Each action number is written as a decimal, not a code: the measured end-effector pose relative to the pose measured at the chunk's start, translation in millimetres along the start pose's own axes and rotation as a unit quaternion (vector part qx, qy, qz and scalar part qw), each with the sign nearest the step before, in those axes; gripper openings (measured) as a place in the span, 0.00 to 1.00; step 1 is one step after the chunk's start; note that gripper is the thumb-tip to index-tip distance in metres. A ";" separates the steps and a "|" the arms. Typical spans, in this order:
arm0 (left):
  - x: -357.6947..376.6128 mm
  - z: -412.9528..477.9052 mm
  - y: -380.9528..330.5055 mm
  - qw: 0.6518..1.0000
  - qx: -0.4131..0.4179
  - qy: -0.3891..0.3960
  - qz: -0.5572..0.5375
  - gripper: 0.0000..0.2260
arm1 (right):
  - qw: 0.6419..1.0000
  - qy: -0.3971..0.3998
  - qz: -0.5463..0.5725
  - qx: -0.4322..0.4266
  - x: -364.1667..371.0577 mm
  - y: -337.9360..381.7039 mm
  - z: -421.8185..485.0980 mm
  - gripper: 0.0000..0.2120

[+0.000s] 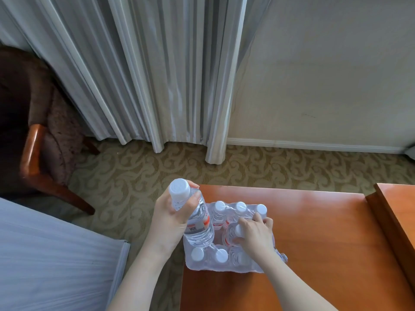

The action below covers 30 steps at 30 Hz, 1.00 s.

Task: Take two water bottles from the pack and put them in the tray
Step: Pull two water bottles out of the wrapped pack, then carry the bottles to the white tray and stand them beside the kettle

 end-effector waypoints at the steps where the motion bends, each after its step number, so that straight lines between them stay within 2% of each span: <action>1: 1.4 0.1 -0.6 1.000 -0.002 0.001 -0.006 0.13 | 1.000 -0.008 0.013 0.005 -0.8 0.1 -0.1 0.16; 6: 9.5 1.6 -8.2 1.000 0.000 0.021 -0.011 0.18 | 0.993 -0.054 0.109 0.007 -18.3 -4.2 -8.4 0.16; 9: 15.4 0.3 -13.2 1.000 0.002 0.025 -0.017 0.19 | 0.969 -0.104 0.222 0.031 -40.8 -16.2 -19.9 0.18; 12: 21.9 0.2 -18.8 0.999 0.001 0.029 -0.015 0.16 | 0.920 -0.149 0.352 0.083 -76.2 -32.4 -29.7 0.20; 15: 26.4 1.9 -23.8 1.000 0.002 0.027 -0.010 0.09 | 0.867 -0.172 0.457 0.095 -117.1 -45.5 -36.0 0.12; 19: 37.2 0.2 -37.0 0.998 0.024 0.055 -0.006 0.11 | 0.799 -0.175 0.574 0.021 -168.2 -55.0 -50.2 0.12; 20: 40.3 0.4 -41.3 0.998 0.032 0.060 -0.003 0.11 | 0.797 -0.183 0.576 0.006 -180.8 -57.6 -54.7 0.12; 24: 57.8 2.0 -55.5 0.995 0.051 0.082 0.024 0.06 | 0.822 -0.242 0.516 0.000 -218.7 -72.5 -70.2 0.12; 30: 109.5 -1.7 -75.9 0.982 0.076 0.166 0.058 0.11 | 0.838 -0.312 0.446 0.026 -247.0 -109.8 -107.0 0.20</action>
Point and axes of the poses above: each hand's wrist, its own z-axis towards the middle knuckle, its own x-axis out of the palm, y = z × x, the point moved 5 cm from there along z, towards the middle knuckle, and after that the axes turned 15 degrees about -z, right-handed, at the moved point
